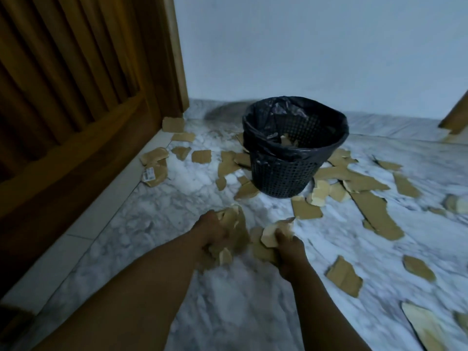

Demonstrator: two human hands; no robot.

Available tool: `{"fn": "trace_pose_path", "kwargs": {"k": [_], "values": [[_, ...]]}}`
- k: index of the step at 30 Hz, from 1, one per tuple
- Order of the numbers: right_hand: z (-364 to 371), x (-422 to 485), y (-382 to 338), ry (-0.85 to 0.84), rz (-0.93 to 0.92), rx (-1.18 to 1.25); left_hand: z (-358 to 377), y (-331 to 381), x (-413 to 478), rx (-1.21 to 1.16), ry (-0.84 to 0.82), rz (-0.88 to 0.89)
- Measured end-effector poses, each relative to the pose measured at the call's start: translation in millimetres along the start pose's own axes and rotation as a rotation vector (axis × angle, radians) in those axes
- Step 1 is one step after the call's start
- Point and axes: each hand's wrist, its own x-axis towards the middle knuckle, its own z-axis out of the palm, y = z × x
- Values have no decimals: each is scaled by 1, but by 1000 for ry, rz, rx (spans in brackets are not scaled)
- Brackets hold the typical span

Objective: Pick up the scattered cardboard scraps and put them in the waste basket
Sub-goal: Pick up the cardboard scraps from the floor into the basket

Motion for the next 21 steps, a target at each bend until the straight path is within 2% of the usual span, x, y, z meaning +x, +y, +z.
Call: {"fn": "trace_pose_path", "kwargs": {"k": [3,8,11,13,14,17,18,19,21], "values": [[5,-8,-52,42,-164,148,-23,39,1,-350,223,-14],[23,-32,-152,28,-520,-10,-83,109,-1,-928,630,-39],[31,-26,-215,-5,-517,-112,-111,158,2,-1168,756,22],[39,-24,-253,-51,-425,-148,-126,194,2,-1192,687,60],[41,-25,-269,-92,-374,-109,-130,211,5,-1192,589,60],[42,-31,-305,-206,-300,21,-129,245,27,-1192,131,62],[40,-30,-311,-211,-292,34,-123,250,54,-1169,26,55],[37,-29,-316,-210,-287,32,-119,253,71,-1164,-40,74],[27,-23,-317,-205,-272,-1,-113,255,85,-1229,-66,105]]}}
